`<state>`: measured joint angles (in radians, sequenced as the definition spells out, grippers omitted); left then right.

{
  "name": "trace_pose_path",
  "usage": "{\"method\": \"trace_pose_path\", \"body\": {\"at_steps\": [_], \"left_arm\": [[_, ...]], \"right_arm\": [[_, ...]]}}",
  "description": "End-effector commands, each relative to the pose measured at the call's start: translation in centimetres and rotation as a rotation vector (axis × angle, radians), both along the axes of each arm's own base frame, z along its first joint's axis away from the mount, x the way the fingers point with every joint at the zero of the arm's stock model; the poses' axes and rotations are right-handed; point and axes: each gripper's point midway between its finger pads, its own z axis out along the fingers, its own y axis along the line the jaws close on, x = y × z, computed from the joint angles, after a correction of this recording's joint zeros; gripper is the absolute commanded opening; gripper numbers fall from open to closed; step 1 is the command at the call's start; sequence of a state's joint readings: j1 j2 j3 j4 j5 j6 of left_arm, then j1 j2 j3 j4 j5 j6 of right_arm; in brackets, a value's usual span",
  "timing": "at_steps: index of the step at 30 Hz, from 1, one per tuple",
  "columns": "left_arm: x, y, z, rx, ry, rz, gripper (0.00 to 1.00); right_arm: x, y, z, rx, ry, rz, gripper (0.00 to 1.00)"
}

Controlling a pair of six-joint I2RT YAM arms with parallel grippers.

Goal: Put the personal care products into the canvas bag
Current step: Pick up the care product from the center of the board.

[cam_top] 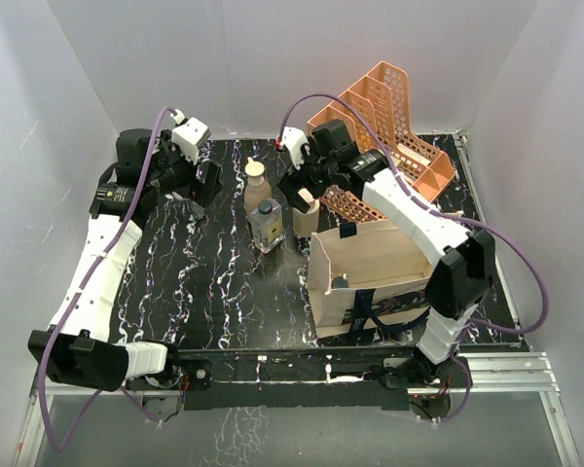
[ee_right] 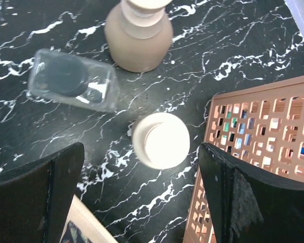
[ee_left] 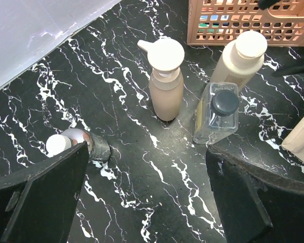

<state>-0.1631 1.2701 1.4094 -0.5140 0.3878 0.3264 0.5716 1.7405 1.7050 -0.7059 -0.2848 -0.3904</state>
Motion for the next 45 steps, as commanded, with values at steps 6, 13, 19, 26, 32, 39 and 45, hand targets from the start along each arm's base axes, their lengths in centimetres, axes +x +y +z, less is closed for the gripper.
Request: {"method": "trace_pose_path", "body": {"at_steps": [6, 13, 19, 26, 32, 39, 45], "left_arm": [[-1.0, -0.4, 0.6, -0.041, -0.018, -0.039, 0.97], [-2.0, -1.4, -0.1, -0.067, -0.005, -0.118, 0.97], [-2.4, -1.5, -0.2, -0.075, -0.002, -0.145, 0.97], [-2.6, -1.8, -0.6, -0.084, 0.007, -0.170, 0.97], [-2.7, -1.8, -0.7, -0.077, 0.009, -0.177, 0.97], [-2.8, -1.9, -0.8, -0.079, 0.013, -0.187, 0.97], [-2.9, -2.0, -0.8, -0.081, 0.013, -0.198, 0.97]], "right_arm": [[4.2, 0.3, -1.1, -0.040, -0.050, -0.129, 0.99], [4.5, 0.3, -3.5, -0.064, -0.017, -0.126, 1.00], [4.7, 0.1, -4.8, -0.056, 0.022, -0.114, 1.00], [5.2, -0.5, -5.4, -0.036, 0.061, -0.113, 1.00], [4.9, -0.7, -6.4, -0.034, 0.093, -0.101, 0.96], [4.8, -0.7, -7.1, -0.029, 0.118, -0.087, 0.86], [4.7, -1.0, -7.9, -0.038, 0.137, -0.087, 0.85]]}}
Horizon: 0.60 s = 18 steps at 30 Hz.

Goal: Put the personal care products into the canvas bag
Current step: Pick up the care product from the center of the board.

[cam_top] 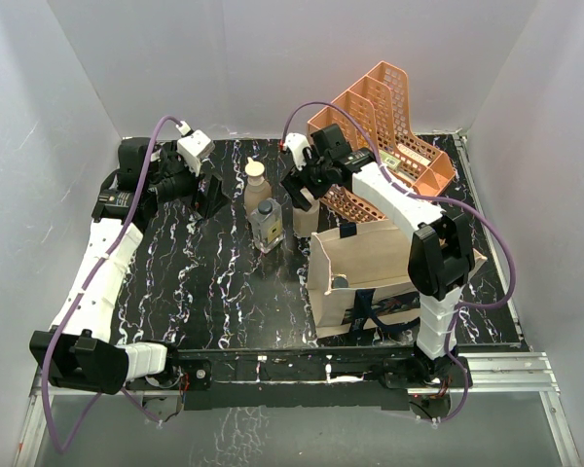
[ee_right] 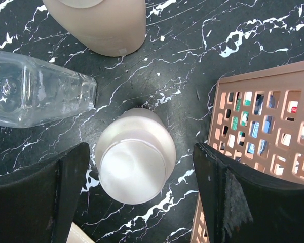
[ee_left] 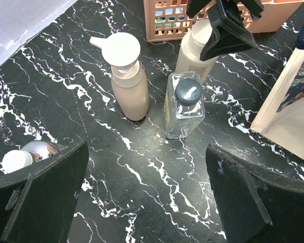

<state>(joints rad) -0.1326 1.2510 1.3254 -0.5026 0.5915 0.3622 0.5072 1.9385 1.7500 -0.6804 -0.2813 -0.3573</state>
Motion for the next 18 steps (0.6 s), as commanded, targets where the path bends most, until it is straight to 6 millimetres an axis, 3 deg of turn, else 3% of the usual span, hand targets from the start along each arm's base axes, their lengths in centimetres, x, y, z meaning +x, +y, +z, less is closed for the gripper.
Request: {"method": "trace_pose_path", "body": {"at_steps": [1, 11, 18], "left_arm": [[-1.06, -0.29, 1.24, -0.018, -0.035, -0.040, 0.97], [-1.07, -0.15, 1.09, -0.011, -0.035, -0.037, 0.97], [-1.07, -0.14, 1.05, -0.009, -0.037, -0.038, 0.97]], "right_arm": [[0.31, 0.02, -0.82, 0.014, 0.011, 0.002, 0.85], [0.37, -0.08, -1.15, 0.013, 0.019, 0.002, 0.79], [0.58, -0.07, -0.64, 0.020, 0.009, 0.002, 0.63]]}}
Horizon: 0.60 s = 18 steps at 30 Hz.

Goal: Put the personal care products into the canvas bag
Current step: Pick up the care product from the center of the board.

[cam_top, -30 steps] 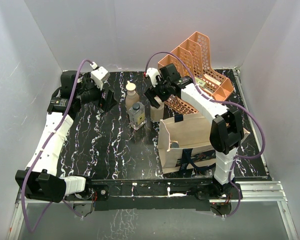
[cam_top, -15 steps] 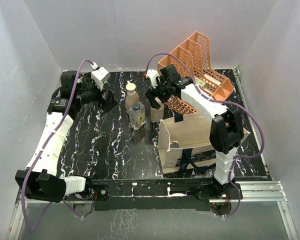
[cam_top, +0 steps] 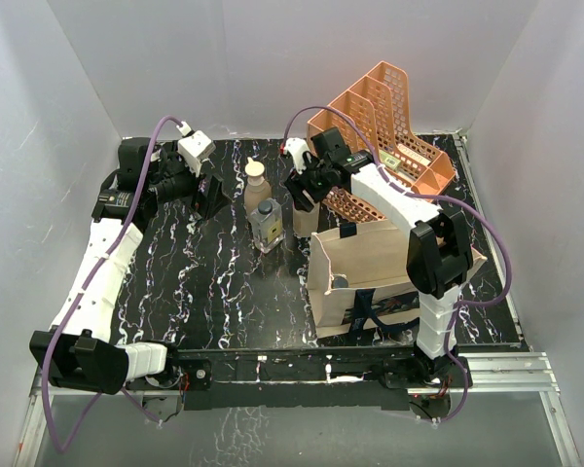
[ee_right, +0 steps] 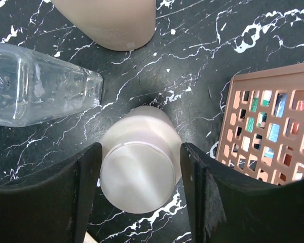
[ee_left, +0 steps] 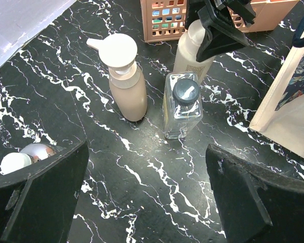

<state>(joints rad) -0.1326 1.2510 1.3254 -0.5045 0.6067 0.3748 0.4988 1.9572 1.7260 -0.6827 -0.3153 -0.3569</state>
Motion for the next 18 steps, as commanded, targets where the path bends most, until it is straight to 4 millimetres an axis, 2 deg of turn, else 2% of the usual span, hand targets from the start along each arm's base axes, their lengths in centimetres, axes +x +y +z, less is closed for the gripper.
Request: {"method": "trace_pose_path", "body": {"at_steps": [1, 6, 10, 11, 16, 18], "left_arm": [[-0.9, 0.0, 0.9, -0.010, -0.029, -0.022, 0.97], [-0.8, 0.1, 0.8, -0.004, -0.032, -0.018, 0.97], [-0.8, 0.1, 0.9, -0.004, -0.034, -0.018, 0.97], [-0.8, 0.1, 0.9, -0.004, -0.034, -0.019, 0.97], [-0.9, 0.1, 1.1, -0.006, -0.038, -0.020, 0.97], [-0.9, 0.1, 1.2, -0.005, -0.039, -0.019, 0.97]], "right_arm": [[1.1, 0.0, 1.3, 0.020, -0.047, -0.013, 0.58], [1.1, -0.1, 2.5, 0.026, -0.074, -0.013, 0.34], [1.0, -0.3, 3.1, 0.027, -0.090, -0.017, 0.11], [1.0, -0.4, 3.2, 0.028, -0.095, -0.018, 0.08], [0.9, -0.5, 2.9, 0.015, -0.086, -0.018, 0.09], [0.9, -0.8, 2.6, 0.004, -0.084, -0.024, 0.18]]}}
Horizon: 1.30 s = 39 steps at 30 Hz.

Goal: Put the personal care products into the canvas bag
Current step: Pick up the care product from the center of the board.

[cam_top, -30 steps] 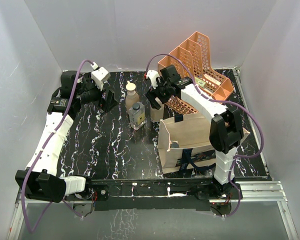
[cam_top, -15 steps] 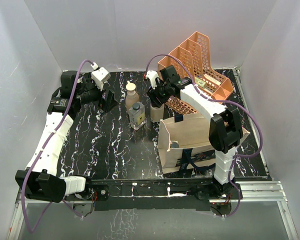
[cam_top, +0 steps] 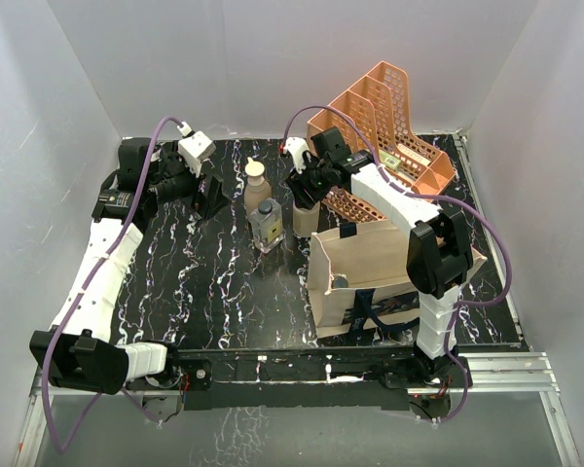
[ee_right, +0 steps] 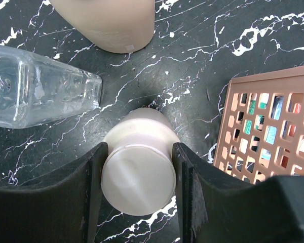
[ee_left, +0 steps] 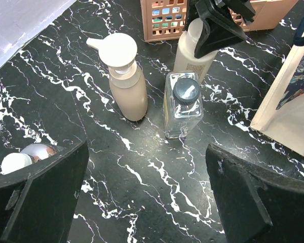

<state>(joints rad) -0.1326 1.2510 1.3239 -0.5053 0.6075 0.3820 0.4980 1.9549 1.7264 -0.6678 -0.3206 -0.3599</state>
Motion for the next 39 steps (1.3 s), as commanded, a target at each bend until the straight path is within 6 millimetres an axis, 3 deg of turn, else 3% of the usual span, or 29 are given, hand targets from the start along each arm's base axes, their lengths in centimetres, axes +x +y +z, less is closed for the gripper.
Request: {"method": "trace_pose_path", "body": {"at_steps": [1, 5, 6, 16, 22, 28, 32, 39], "left_arm": [[-0.9, 0.1, 1.2, -0.009, -0.037, -0.015, 0.97], [-1.0, 0.1, 1.2, -0.009, -0.036, -0.018, 0.97], [-1.0, 0.1, 1.2, -0.009, -0.036, -0.019, 0.97], [-1.0, 0.0, 1.2, -0.008, -0.037, -0.025, 0.97], [-1.1, 0.1, 1.1, -0.004, -0.038, -0.026, 0.97], [-0.8, 0.4, 1.1, 0.003, -0.038, 0.004, 0.97], [-0.7, 0.5, 1.2, 0.003, -0.041, 0.011, 0.97], [-0.5, 0.6, 1.3, -0.003, -0.036, 0.026, 0.97]], "right_arm": [[0.7, -1.0, 2.1, -0.012, -0.069, -0.032, 0.24], [0.7, -1.4, 2.1, -0.024, -0.069, -0.049, 0.57], [0.7, -1.5, 2.2, -0.023, -0.071, -0.054, 0.60], [0.1, -1.6, 2.1, -0.010, -0.057, -0.047, 0.59], [0.0, -1.3, 1.7, -0.002, -0.042, -0.035, 0.50], [0.0, -1.0, 2.5, 0.017, -0.056, -0.020, 0.28], [0.1, -0.7, 5.1, 0.053, -0.109, -0.011, 0.08], [0.2, -0.4, 11.0, 0.122, -0.211, -0.004, 0.08]]}}
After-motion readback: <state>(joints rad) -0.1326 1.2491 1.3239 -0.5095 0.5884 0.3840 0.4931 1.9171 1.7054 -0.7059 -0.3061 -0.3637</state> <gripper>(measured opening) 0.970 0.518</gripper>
